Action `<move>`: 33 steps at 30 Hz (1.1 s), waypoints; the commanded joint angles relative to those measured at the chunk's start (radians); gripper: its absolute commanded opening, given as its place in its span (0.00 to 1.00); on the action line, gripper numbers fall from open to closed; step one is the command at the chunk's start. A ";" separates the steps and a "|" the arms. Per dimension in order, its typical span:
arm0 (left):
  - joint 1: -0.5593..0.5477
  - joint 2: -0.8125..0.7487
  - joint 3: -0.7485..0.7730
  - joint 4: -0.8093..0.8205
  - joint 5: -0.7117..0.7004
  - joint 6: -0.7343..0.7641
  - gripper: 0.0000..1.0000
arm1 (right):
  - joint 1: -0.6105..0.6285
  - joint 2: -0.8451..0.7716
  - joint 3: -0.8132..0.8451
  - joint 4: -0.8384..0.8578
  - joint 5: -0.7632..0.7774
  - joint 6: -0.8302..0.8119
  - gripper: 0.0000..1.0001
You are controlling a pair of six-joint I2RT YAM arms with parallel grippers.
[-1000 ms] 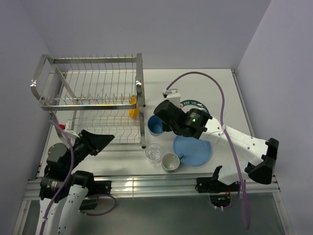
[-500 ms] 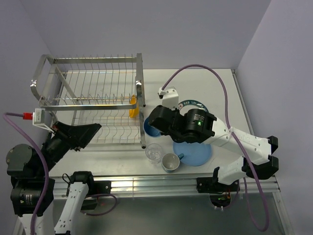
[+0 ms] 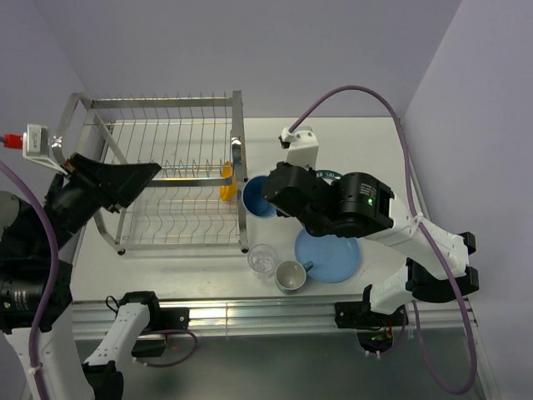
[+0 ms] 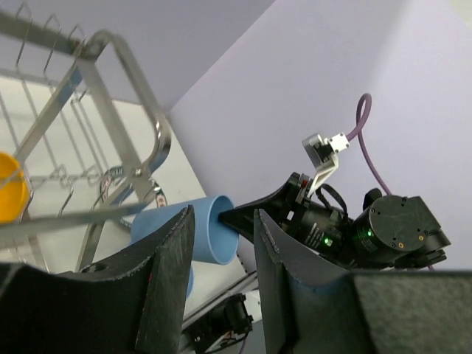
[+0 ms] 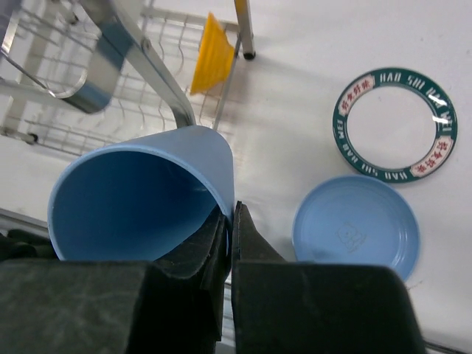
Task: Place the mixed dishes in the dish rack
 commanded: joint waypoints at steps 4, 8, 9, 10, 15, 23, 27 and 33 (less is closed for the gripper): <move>0.006 0.211 0.213 0.062 0.019 0.036 0.43 | -0.012 -0.015 0.118 -0.055 0.110 -0.040 0.00; -0.005 0.354 0.364 0.075 0.020 0.035 0.41 | -0.050 -0.056 0.077 -0.027 0.107 -0.060 0.00; -0.017 0.378 0.387 0.078 0.003 0.033 0.41 | -0.060 -0.079 0.048 -0.007 0.102 -0.066 0.00; -0.072 0.399 0.408 0.080 -0.013 0.038 0.41 | -0.072 -0.090 0.033 0.004 0.096 -0.074 0.00; -0.430 0.611 0.632 -0.007 -0.314 0.128 0.42 | -0.155 -0.165 -0.065 0.059 0.052 -0.097 0.00; -0.806 0.631 0.576 0.043 -0.631 0.170 0.42 | -0.195 -0.214 -0.087 0.027 0.059 -0.089 0.00; -0.991 0.642 0.543 0.036 -0.802 0.220 0.42 | -0.195 -0.215 -0.082 0.012 0.052 -0.070 0.00; -1.242 0.728 0.574 -0.040 -1.099 0.285 0.43 | -0.195 -0.240 -0.078 0.007 0.017 -0.050 0.00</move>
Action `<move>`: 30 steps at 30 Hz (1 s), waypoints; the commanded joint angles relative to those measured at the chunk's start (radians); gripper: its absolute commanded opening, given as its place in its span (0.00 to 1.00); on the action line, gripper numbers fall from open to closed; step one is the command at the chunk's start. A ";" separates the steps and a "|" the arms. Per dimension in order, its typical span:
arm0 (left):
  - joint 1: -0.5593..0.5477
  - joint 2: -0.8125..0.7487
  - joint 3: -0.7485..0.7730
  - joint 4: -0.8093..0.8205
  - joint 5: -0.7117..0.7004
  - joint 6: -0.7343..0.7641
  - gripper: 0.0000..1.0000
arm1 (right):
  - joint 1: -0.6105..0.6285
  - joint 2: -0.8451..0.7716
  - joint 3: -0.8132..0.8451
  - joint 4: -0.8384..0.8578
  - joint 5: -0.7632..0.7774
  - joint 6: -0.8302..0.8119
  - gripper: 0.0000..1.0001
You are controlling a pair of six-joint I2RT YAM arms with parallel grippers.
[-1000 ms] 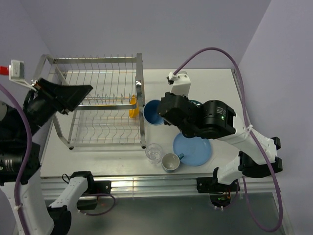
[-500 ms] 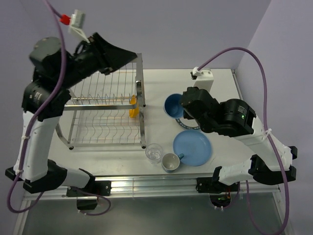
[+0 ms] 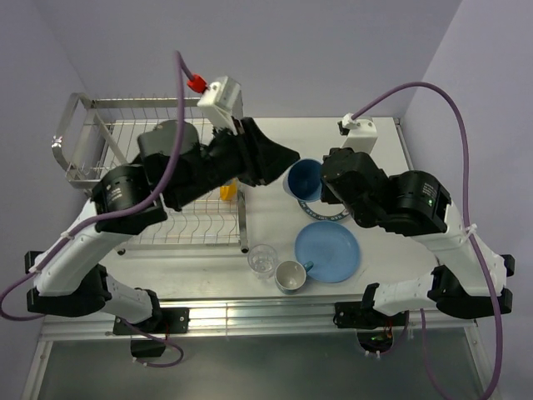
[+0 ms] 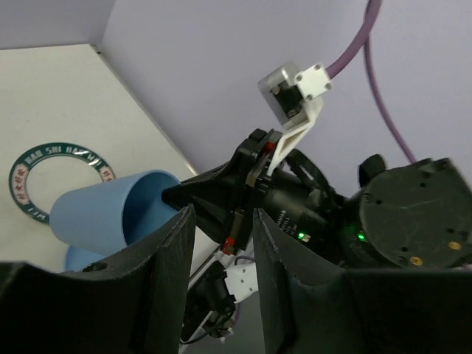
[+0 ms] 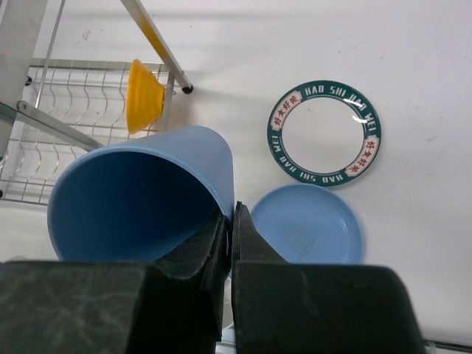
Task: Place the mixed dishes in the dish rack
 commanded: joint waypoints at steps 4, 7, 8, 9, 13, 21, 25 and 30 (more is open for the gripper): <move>-0.129 0.068 0.018 -0.048 -0.326 0.077 0.43 | -0.003 -0.055 0.017 0.010 -0.023 0.028 0.00; -0.150 0.082 0.004 -0.066 -0.381 0.078 0.43 | -0.003 -0.058 0.037 -0.008 -0.032 0.029 0.00; -0.155 0.093 0.004 -0.075 -0.394 0.078 0.43 | -0.003 -0.064 0.042 -0.010 -0.032 0.031 0.00; -0.160 0.099 0.005 -0.086 -0.403 0.077 0.43 | -0.003 -0.067 0.043 -0.010 -0.034 0.029 0.00; -0.170 0.123 -0.007 -0.104 -0.407 0.071 0.44 | -0.003 -0.068 0.052 -0.012 -0.040 0.022 0.00; -0.178 0.166 0.005 -0.163 -0.424 0.063 0.44 | -0.002 -0.076 0.072 0.002 -0.060 0.008 0.00; -0.178 0.214 0.042 -0.195 -0.421 0.066 0.43 | 0.003 -0.084 0.091 0.013 -0.077 -0.007 0.00; -0.172 0.229 0.059 -0.187 -0.415 0.080 0.14 | 0.004 -0.140 0.045 0.088 -0.121 -0.035 0.00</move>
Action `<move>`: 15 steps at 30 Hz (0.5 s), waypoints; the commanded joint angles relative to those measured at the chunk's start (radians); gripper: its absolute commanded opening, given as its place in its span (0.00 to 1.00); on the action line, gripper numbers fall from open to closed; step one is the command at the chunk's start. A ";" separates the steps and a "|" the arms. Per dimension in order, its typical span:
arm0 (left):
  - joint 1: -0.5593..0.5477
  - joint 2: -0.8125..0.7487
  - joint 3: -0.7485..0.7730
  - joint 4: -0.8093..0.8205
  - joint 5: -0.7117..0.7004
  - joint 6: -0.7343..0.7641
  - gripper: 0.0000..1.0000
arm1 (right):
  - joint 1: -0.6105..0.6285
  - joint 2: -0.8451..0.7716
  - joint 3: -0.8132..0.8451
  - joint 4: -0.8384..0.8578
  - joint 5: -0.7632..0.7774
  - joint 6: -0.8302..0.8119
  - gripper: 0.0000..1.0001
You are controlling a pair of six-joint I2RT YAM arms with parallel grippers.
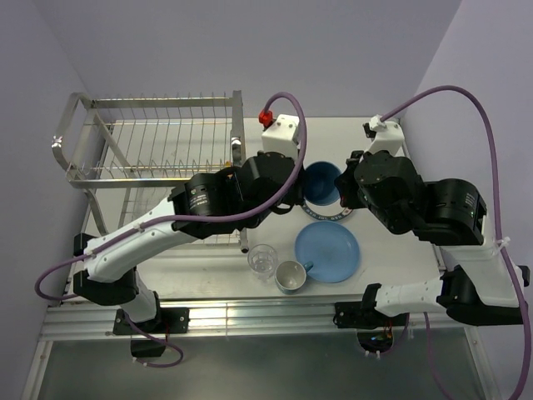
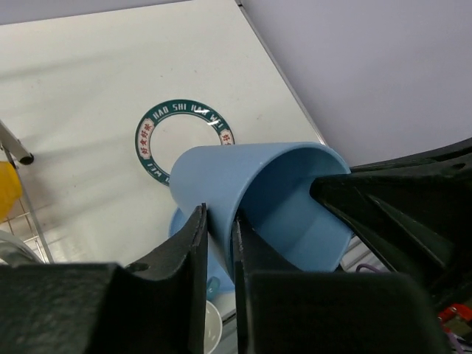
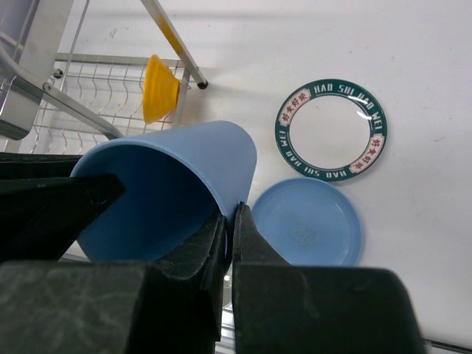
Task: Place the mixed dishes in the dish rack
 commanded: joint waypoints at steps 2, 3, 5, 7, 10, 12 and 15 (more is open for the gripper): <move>0.013 -0.013 0.014 0.011 0.045 0.026 0.09 | 0.004 -0.070 0.003 0.138 -0.068 -0.011 0.00; 0.021 -0.024 -0.002 0.031 0.063 0.032 0.06 | 0.004 -0.073 0.000 0.150 -0.077 -0.019 0.00; 0.055 -0.080 -0.084 0.088 0.141 0.038 0.00 | 0.004 -0.087 -0.017 0.167 -0.111 -0.033 0.00; 0.099 -0.130 -0.188 0.196 0.208 0.042 0.00 | 0.004 -0.099 -0.042 0.217 -0.142 -0.057 0.07; 0.160 -0.239 -0.331 0.347 0.325 0.049 0.00 | 0.003 -0.119 -0.072 0.267 -0.189 -0.077 0.35; 0.200 -0.318 -0.396 0.448 0.432 0.050 0.00 | 0.003 -0.133 -0.083 0.293 -0.214 -0.083 0.65; 0.271 -0.409 -0.493 0.514 0.537 0.052 0.00 | 0.001 -0.166 -0.098 0.338 -0.232 -0.085 0.93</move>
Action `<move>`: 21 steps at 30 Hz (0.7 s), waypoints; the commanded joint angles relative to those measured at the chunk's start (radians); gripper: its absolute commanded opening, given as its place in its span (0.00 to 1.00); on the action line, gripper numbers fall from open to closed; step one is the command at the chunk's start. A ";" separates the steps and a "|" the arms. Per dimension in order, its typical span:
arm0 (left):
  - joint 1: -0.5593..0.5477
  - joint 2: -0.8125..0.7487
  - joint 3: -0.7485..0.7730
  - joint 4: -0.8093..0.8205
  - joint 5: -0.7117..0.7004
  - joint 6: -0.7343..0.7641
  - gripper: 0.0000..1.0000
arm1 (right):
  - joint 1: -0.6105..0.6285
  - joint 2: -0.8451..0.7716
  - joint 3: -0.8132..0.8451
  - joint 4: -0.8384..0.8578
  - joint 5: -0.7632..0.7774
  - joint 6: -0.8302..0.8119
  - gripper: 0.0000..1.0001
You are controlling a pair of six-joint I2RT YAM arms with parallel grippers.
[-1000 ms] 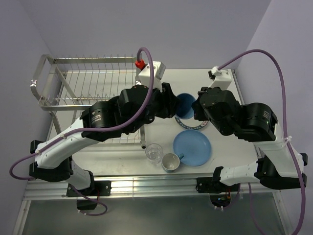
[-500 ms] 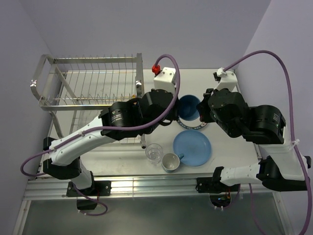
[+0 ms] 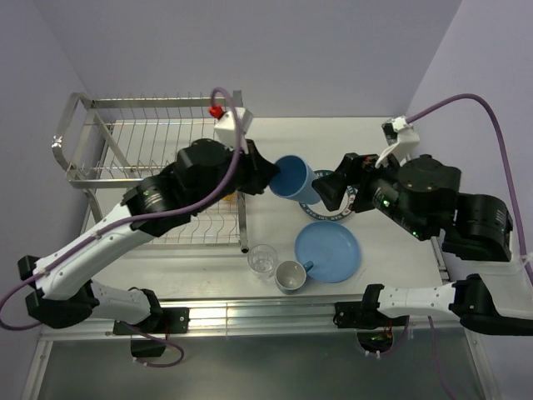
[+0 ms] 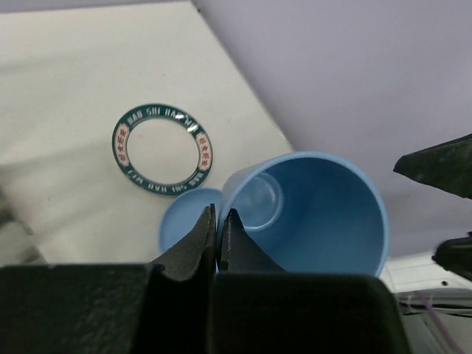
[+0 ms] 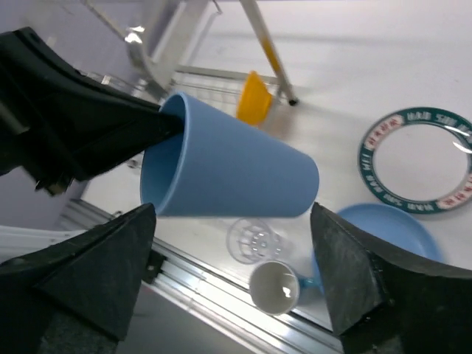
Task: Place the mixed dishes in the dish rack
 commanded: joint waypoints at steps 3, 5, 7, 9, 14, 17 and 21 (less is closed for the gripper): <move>0.106 -0.168 -0.072 0.248 0.248 0.018 0.00 | 0.000 -0.097 -0.045 0.185 -0.068 -0.021 1.00; 0.150 -0.213 -0.101 0.284 0.314 0.010 0.00 | -0.004 -0.140 -0.086 0.241 -0.073 -0.023 1.00; 0.195 -0.255 -0.130 0.314 0.392 -0.002 0.00 | -0.008 -0.178 -0.129 0.286 -0.103 -0.020 1.00; 0.225 -0.280 -0.148 0.361 0.446 -0.025 0.00 | -0.011 -0.200 -0.154 0.361 -0.144 -0.024 1.00; 0.307 -0.358 -0.245 0.505 0.592 -0.093 0.00 | -0.019 -0.241 -0.238 0.541 -0.296 0.021 1.00; 0.328 -0.403 -0.316 0.651 0.629 -0.134 0.00 | -0.031 -0.234 -0.275 0.701 -0.382 0.130 0.99; 0.333 -0.441 -0.366 0.748 0.628 -0.128 0.00 | -0.062 -0.200 -0.313 0.859 -0.471 0.300 0.98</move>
